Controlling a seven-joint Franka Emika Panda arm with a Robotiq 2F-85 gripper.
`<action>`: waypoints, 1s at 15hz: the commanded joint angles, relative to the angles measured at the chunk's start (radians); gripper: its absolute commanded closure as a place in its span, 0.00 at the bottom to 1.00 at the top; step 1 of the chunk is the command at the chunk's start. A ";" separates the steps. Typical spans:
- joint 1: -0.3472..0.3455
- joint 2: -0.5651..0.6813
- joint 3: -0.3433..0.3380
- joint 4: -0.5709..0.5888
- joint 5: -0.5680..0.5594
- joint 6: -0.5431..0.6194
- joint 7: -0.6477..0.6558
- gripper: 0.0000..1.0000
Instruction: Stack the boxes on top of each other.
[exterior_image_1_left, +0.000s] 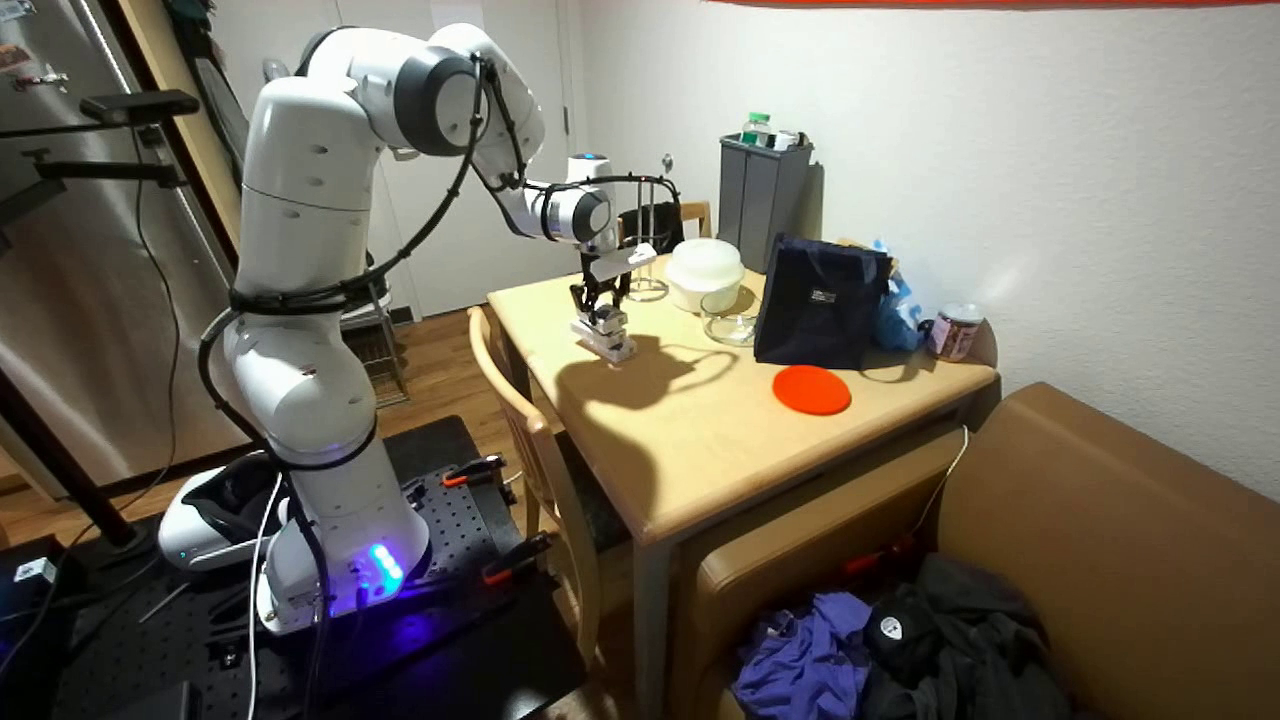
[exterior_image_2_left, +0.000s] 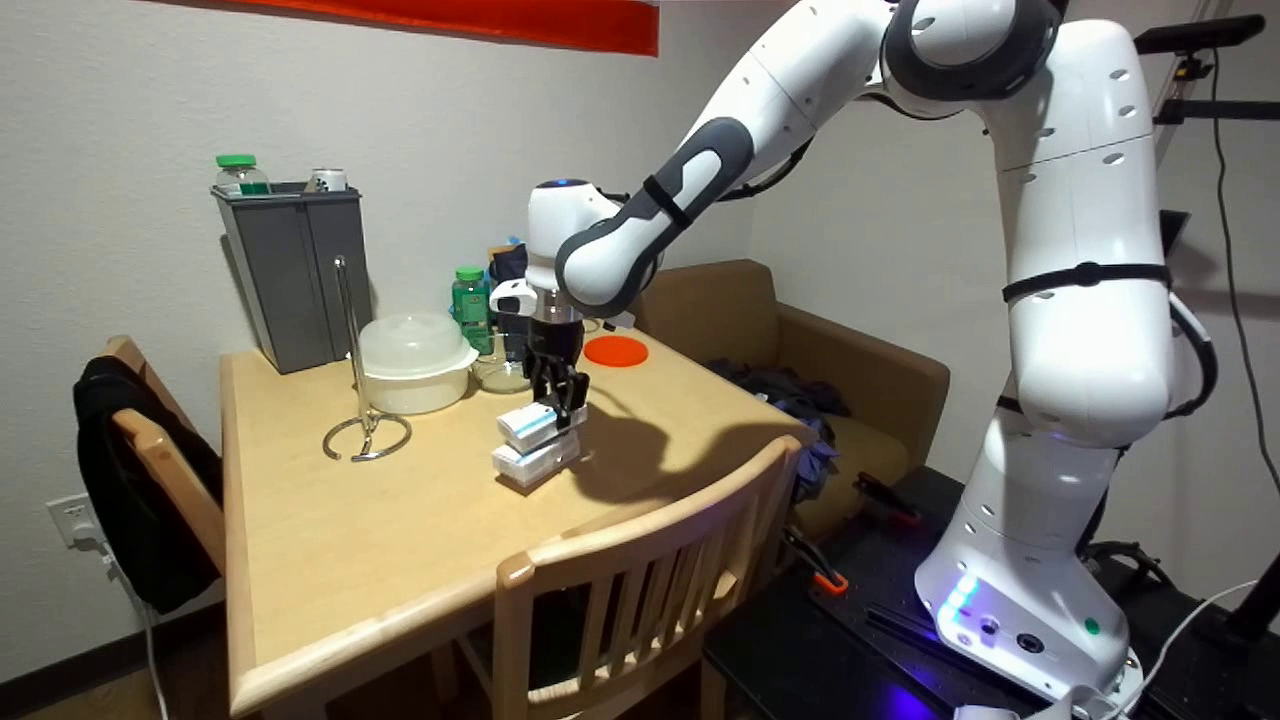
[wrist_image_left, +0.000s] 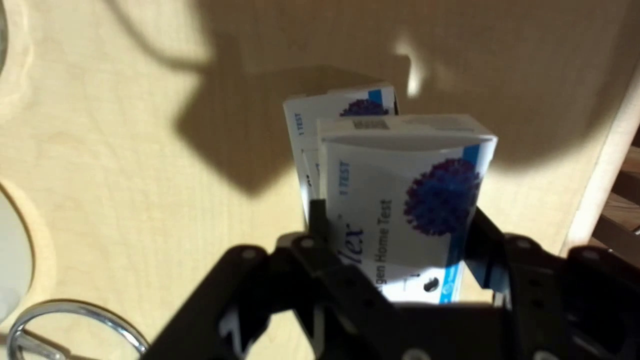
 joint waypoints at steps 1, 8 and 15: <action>-0.026 -0.016 0.018 -0.032 0.017 0.068 -0.049 0.61; -0.035 0.005 0.030 -0.028 0.040 0.123 -0.093 0.61; -0.052 0.018 0.049 -0.032 0.052 0.136 -0.100 0.61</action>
